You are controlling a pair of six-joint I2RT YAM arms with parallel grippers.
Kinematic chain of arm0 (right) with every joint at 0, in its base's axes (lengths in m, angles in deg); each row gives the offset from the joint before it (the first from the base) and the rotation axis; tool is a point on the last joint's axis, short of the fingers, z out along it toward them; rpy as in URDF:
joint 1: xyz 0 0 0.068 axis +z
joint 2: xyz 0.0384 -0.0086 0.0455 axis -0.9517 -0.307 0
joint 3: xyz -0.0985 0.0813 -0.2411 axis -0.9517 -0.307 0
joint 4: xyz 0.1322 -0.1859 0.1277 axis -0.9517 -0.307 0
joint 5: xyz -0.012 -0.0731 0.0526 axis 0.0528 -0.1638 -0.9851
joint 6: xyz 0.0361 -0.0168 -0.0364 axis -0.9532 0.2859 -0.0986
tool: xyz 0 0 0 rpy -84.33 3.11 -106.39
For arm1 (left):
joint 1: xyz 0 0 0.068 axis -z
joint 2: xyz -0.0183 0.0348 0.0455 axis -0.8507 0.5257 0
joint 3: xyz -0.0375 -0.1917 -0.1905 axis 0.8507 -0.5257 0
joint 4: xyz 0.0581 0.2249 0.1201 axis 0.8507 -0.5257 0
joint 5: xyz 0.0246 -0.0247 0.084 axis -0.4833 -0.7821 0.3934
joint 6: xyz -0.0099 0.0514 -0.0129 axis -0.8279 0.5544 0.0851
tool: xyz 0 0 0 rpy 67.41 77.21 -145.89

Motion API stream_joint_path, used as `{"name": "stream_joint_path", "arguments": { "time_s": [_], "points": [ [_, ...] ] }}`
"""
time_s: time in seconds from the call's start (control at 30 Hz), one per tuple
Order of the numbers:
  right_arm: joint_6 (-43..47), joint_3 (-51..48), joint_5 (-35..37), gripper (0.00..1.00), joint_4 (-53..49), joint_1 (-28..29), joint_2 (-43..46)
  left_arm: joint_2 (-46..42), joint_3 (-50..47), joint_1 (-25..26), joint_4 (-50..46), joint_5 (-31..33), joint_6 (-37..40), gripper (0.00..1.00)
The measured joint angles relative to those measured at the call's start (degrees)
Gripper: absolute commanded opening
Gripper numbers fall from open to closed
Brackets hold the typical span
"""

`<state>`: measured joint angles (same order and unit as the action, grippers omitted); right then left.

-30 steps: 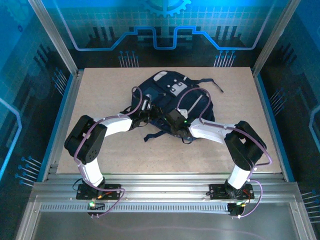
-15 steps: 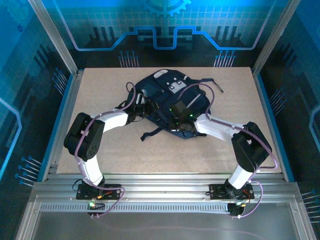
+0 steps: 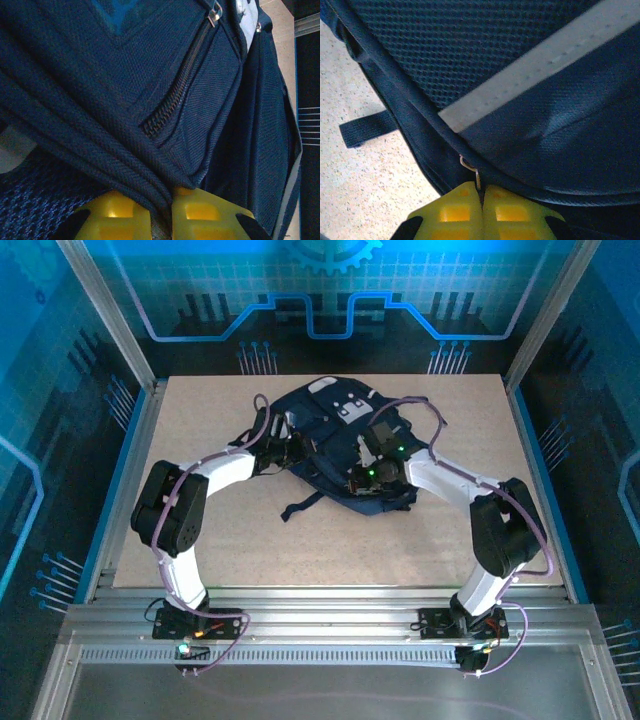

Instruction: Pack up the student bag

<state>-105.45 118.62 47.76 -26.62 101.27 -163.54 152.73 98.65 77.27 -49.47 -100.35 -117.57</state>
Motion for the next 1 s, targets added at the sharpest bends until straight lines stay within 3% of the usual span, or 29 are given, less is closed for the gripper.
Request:
{"name": "stream_joint_path", "arguments": {
  "time_s": [0.2,0.5,0.63,0.77,0.8,0.87,1.0],
  "points": [
    [4.6,0.6,5.4,0.00,-4.2,-1.1,-0.3,1.6,2.9,-1.8,-2.4,-1.9,0.6,0.00],
    [9.7,1.3,10.6,0.00,-4.0,-7.3,1.1,5.4,10.2,-2.4,-7.7,-4.3,3.2,0.00],
    [11.2,2.1,10.0,0.00,-3.5,-6.1,1.2,7.5,13.1,-3.1,-9.0,-4.0,4.1,0.00],
    [11.8,3.8,8.5,0.00,-3.0,-1.1,0.3,10.2,17.7,-4.6,-11.6,-3.0,5.2,0.00],
    [11.8,4.8,8.1,0.00,-2.9,0.6,-0.3,10.9,18.8,-5.0,-12.0,-2.4,5.5,0.09],
    [11.8,8.0,6.8,0.00,-3.1,3.8,-2.6,12.0,20.4,-5.8,-12.1,-1.4,6.4,0.44],
    [11.8,16.8,4.2,0.00,-3.3,8.1,-9.1,12.2,21.4,-7.0,-12.3,1.5,7.0,0.84]
  ]
}}
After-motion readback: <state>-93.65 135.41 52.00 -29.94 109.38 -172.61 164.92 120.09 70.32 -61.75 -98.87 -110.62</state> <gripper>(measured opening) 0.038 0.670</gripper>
